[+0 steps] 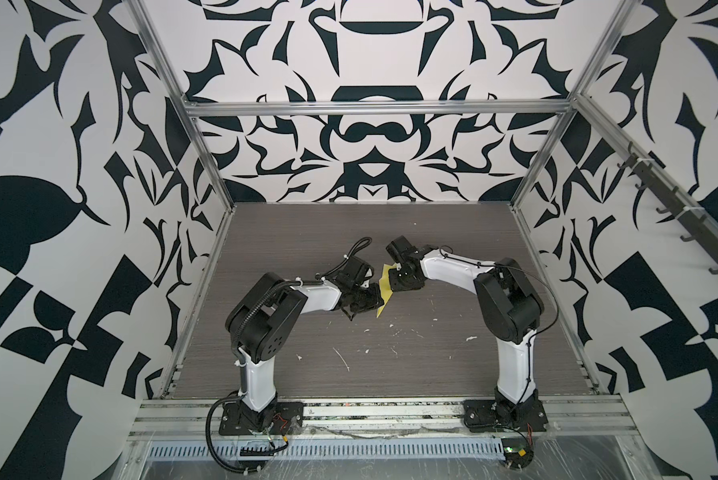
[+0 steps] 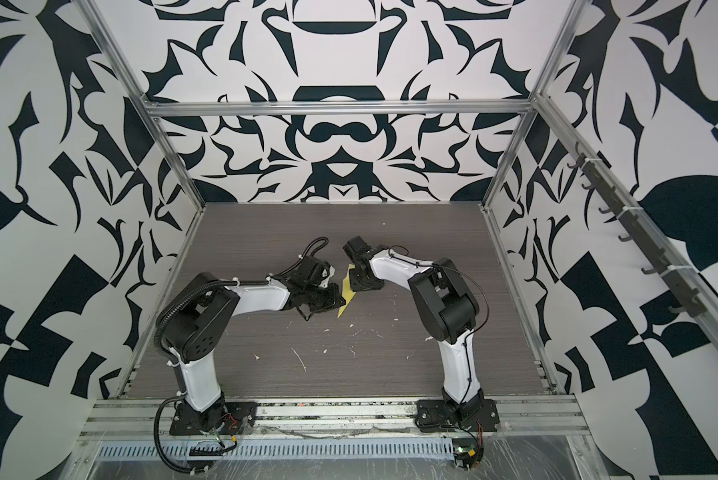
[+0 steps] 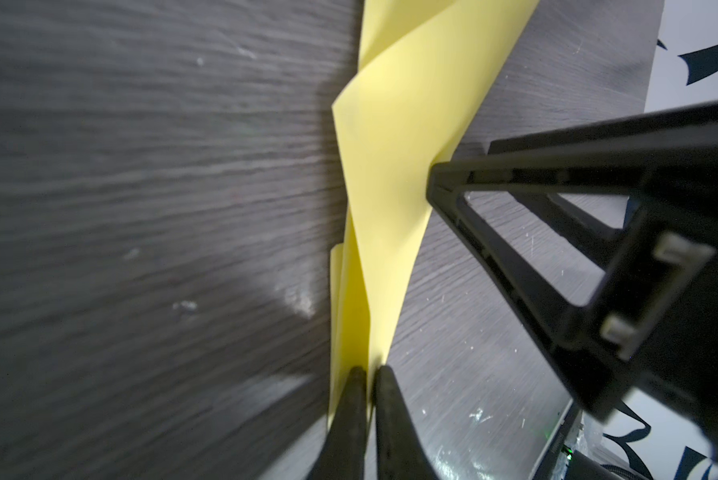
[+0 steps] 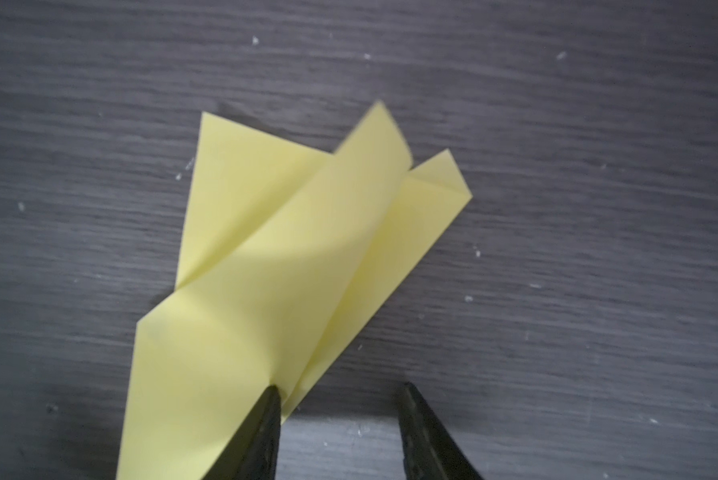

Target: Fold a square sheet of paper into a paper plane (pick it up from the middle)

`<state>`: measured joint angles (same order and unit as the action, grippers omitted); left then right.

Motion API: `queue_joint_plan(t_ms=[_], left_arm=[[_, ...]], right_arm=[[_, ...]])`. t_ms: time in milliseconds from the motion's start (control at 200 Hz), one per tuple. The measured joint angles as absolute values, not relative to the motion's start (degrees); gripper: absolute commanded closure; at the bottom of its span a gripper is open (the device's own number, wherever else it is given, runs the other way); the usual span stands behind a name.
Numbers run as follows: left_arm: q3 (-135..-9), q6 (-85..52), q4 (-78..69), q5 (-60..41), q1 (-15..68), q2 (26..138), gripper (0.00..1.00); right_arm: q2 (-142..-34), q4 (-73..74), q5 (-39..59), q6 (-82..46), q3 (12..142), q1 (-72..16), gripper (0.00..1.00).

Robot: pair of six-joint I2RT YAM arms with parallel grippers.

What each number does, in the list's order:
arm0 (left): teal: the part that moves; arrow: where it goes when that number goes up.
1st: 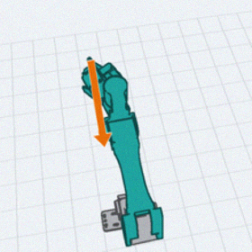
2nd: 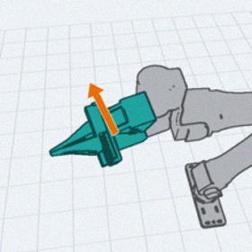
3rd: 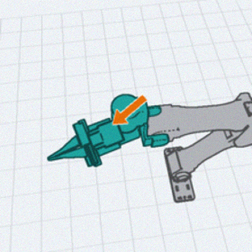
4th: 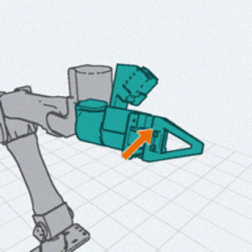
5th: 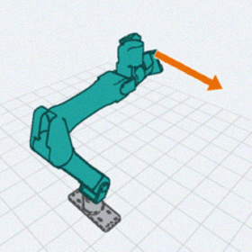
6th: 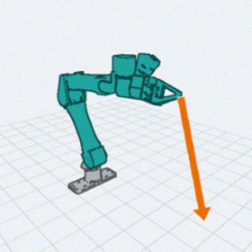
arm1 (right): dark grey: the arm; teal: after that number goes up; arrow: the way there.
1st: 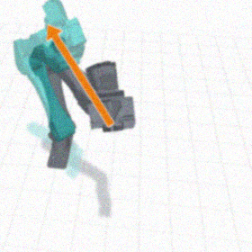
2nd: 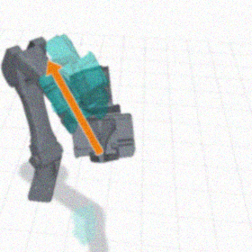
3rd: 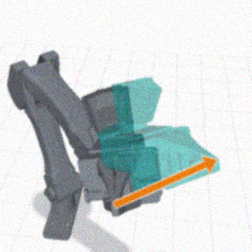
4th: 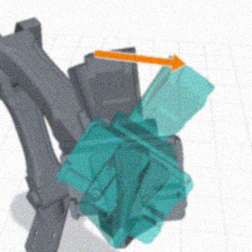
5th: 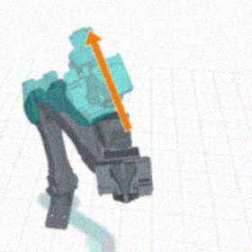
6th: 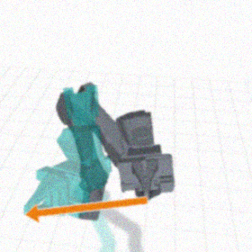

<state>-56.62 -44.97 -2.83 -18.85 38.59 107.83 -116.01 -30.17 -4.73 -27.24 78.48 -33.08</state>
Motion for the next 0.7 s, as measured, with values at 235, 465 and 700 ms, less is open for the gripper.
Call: queue_joint_plan(t_ms=[235, 465, 700], left_arm=[[-59.05, -43.57, 1.37, -17.96, 38.59, 108.44, 0.95], [-60.64, -42.92, 4.84, -17.10, 38.59, 108.79, 0.96], [-63.24, -42.57, 7.73, -17.19, 38.59, 110.04, 0.97]], right_arm=[[-114.08, -27.59, -2.46, -26.37, 76.49, -32.60, 0.45], [-110.45, -27.64, 4.25, -23.38, 72.64, -31.64, 0.32], [-109.97, -28.25, 7.18, -19.46, 72.12, -31.59, 0.29]])
